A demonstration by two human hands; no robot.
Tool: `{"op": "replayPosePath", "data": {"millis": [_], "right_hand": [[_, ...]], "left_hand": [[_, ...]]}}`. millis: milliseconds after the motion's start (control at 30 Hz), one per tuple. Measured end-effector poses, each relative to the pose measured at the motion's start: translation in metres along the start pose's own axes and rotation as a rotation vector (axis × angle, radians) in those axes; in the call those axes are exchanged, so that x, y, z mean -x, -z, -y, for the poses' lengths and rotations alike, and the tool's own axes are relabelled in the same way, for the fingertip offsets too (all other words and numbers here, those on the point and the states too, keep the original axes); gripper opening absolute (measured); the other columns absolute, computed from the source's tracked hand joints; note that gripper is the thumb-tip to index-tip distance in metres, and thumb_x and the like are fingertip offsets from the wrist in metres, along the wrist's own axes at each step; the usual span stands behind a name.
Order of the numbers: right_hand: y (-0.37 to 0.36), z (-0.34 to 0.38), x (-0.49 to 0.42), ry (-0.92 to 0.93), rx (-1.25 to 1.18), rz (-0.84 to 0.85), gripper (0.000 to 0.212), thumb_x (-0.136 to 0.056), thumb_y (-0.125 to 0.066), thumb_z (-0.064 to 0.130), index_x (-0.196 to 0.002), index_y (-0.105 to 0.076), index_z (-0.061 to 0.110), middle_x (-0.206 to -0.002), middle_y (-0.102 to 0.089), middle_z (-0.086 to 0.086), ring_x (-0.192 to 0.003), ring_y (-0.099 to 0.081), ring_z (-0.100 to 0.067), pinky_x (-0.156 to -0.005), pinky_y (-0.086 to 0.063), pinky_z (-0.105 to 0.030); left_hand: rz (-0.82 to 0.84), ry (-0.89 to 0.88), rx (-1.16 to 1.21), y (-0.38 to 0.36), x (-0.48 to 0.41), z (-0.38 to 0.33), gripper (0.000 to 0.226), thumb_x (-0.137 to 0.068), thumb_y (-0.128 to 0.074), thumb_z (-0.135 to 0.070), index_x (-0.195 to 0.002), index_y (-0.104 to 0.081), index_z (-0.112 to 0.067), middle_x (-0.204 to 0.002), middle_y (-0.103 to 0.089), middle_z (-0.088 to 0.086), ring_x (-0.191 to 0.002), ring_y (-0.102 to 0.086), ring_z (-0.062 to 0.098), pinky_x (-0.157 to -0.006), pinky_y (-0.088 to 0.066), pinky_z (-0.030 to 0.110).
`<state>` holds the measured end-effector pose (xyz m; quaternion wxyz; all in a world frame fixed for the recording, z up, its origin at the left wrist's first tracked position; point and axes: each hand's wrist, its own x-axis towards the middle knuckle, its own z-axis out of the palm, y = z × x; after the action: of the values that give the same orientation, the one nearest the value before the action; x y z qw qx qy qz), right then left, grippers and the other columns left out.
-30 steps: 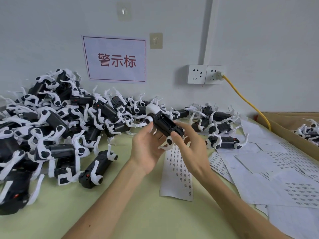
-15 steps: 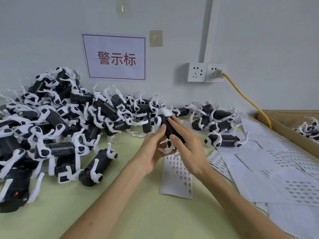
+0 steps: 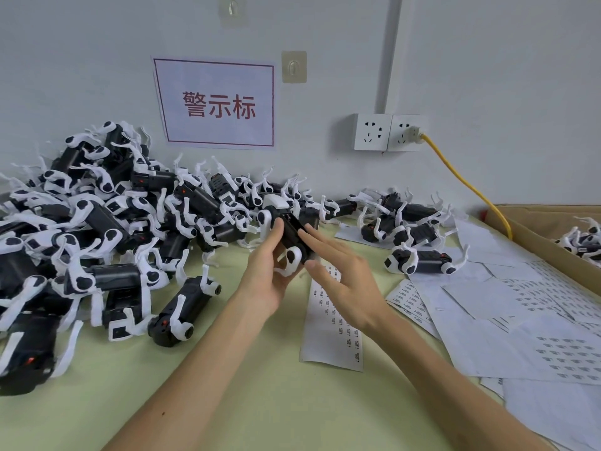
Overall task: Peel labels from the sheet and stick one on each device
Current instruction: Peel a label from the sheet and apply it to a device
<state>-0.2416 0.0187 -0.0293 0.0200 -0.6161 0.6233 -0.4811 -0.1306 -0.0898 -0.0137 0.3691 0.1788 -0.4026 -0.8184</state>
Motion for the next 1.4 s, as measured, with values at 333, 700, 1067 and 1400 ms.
{"op": "replayPosePath", "data": {"millis": [333,700,1067,1400], "right_hand": [[-0.002,-0.005,-0.001,-0.072,-0.020,-0.090,0.062,-0.099,-0.064,0.040,-0.155,-0.038,0.032,-0.145,-0.048,0.016,-0.130,-0.045,0.007,-0.103,-0.043,-0.019],[0.020,-0.005,-0.012,-0.395,-0.544,-0.535,0.020,-0.103,-0.058,0.031,-0.121,-0.063,0.024,-0.106,-0.068,-0.002,-0.101,-0.067,-0.024,-0.086,-0.060,-0.052],[0.019,-0.006,-0.013,-0.443,-0.640,-0.517,0.046,-0.076,-0.073,0.052,-0.112,-0.066,0.024,-0.115,-0.071,0.001,-0.108,-0.069,-0.018,-0.093,-0.055,-0.042],[0.031,-0.009,-0.014,-0.354,-0.617,-0.326,0.029,-0.084,-0.066,0.047,-0.098,-0.067,0.022,-0.103,-0.071,-0.003,-0.091,-0.068,-0.019,-0.079,-0.050,-0.036]], "left_hand": [[0.039,-0.067,-0.177,-0.006,0.001,0.006,0.028,-0.088,-0.072,-0.040,-0.103,-0.078,-0.016,-0.089,-0.076,-0.001,-0.071,-0.069,0.011,-0.065,-0.050,0.027],[-0.055,-0.049,-0.337,0.005,-0.010,0.009,0.024,-0.099,-0.047,-0.011,-0.108,-0.069,-0.014,-0.100,-0.078,0.005,-0.083,-0.074,0.018,-0.079,-0.053,0.034],[0.269,0.128,-0.210,-0.001,-0.003,0.004,0.060,-0.095,-0.043,-0.058,-0.108,-0.069,-0.005,-0.098,-0.067,0.024,-0.076,-0.061,0.031,-0.067,-0.045,0.037],[0.571,0.294,-0.406,0.005,0.003,-0.001,0.060,-0.093,-0.058,-0.055,-0.112,-0.072,0.000,-0.094,-0.069,0.024,-0.086,-0.064,0.036,-0.083,-0.050,0.044]]}}
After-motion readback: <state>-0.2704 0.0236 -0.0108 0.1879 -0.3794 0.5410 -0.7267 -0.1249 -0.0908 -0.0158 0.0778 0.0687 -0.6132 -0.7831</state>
